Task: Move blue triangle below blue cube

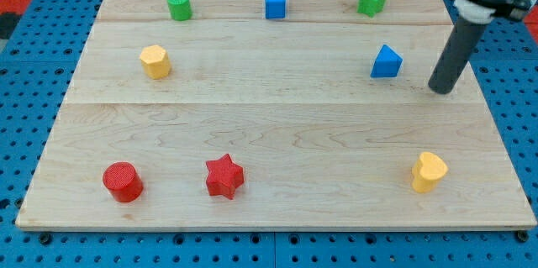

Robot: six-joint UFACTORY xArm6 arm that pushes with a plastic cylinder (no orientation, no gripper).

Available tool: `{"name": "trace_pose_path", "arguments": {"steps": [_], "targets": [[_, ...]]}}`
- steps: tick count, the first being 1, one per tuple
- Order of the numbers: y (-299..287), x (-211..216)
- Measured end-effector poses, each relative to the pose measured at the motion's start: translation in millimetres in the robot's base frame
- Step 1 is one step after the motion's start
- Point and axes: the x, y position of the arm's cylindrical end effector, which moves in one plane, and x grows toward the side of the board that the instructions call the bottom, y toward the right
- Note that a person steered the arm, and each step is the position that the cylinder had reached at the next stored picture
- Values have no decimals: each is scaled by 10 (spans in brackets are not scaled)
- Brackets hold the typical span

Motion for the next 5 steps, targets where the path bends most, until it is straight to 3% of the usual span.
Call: {"name": "trace_pose_path", "arguments": {"steps": [1,2,3,4,5], "targets": [[-743,-594],[-1489,-434],[-391,-421],[59,-279],[-208,300]]}}
